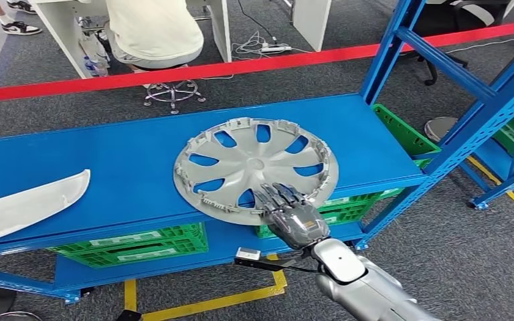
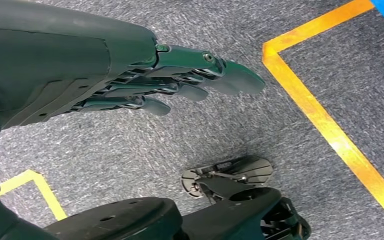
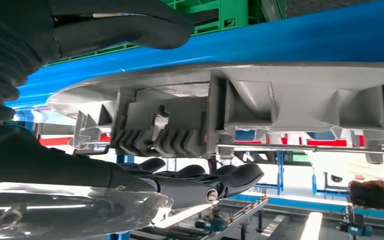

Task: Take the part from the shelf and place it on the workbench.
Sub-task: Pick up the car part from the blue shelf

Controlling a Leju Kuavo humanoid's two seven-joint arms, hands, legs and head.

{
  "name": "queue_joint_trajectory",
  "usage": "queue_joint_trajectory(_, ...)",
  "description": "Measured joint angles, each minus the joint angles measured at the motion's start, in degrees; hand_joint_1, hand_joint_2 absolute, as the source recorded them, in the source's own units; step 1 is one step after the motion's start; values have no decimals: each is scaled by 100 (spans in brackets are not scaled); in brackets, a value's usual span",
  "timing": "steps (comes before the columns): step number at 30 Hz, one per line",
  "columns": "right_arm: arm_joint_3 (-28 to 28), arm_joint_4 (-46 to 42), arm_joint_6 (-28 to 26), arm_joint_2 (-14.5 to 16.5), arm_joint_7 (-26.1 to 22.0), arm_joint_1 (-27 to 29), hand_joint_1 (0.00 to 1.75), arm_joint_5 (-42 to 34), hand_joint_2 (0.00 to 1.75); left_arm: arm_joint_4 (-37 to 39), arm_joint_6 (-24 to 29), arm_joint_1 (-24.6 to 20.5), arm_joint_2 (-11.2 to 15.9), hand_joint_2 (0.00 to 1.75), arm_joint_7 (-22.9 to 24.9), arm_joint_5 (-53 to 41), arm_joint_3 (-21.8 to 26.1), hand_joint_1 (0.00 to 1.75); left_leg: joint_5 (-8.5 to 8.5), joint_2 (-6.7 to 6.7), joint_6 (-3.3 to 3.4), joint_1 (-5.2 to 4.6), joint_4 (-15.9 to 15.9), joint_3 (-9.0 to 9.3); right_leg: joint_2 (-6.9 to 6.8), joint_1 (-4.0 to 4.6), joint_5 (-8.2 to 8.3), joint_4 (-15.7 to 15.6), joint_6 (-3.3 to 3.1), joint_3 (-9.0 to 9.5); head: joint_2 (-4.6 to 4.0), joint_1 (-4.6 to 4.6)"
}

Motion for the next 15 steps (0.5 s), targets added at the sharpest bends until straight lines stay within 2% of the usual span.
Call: queue_joint_trajectory(15, 2, 117, -323, 1, 62, 22, 175, 69, 175, 0, 36, 8, 5, 175, -14, 2, 0, 0, 0, 0, 0, 0, 0, 0, 0, 0, 0, 0, 0, 0, -1, 0)
